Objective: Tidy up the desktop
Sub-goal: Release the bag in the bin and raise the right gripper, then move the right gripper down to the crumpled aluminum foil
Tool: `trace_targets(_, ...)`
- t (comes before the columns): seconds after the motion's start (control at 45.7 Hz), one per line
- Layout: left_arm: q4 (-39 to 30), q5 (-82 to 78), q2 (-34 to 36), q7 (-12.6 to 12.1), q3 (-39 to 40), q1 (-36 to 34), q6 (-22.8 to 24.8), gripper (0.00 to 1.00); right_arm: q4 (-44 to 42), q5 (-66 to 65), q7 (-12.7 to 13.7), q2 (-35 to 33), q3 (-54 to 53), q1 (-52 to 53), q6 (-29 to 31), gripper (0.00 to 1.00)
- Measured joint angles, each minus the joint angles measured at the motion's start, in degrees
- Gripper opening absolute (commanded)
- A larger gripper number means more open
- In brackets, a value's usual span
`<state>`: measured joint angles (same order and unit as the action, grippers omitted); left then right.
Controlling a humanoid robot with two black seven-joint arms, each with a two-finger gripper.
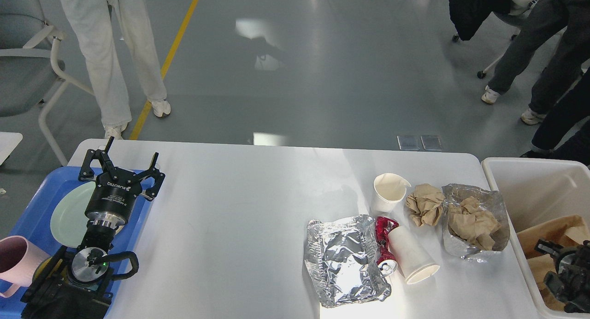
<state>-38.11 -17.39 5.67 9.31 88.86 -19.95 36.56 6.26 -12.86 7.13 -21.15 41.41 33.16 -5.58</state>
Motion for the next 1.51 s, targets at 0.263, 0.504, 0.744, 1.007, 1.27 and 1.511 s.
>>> trace_targets(0.263, 0.0, 0.0, 0.04, 0.0, 0.0, 0.0, 0.0, 0.97, 3.73, -0.8, 0.23, -2.29, 0.91, 3.66, 0.55, 1.0)
trace_targets(0.504, 0.0, 0.0, 0.02, 0.0, 0.0, 0.0, 0.0, 0.97, 26.93, -7.48, 1.98, -11.36, 8.68, 21.86, 6.31, 1.0)
trace_targets(0.744, 0.02, 0.02, 0.01, 0.0, 0.0, 0.0, 0.0, 0.97, 46.45, -8.82, 3.14, -9.63, 29.08, 53.73, 27.62, 1.0)
trace_targets(1.007, 0.02, 0.01, 0.02, 0.0, 0.0, 0.0, 0.0, 0.97, 61.46, -8.62, 3.16, -0.44, 33.34, 84.94, 56.03, 1.0)
trace_targets(1.27, 0.05, 0.02, 0.05, 0.08, 0.0, 0.0, 0.0, 0.97, 80.44, -5.89, 2.96, 2.63, 30.51, 107.55, 58.91, 1.0)
trace_targets(1.511, 0.05, 0.06, 0.05, 0.09, 0.0, 0.0, -0.05, 0.97, 89.75, 2.39, 1.9, 2.89, 30.91, 111.06, 45.92, 1.0)
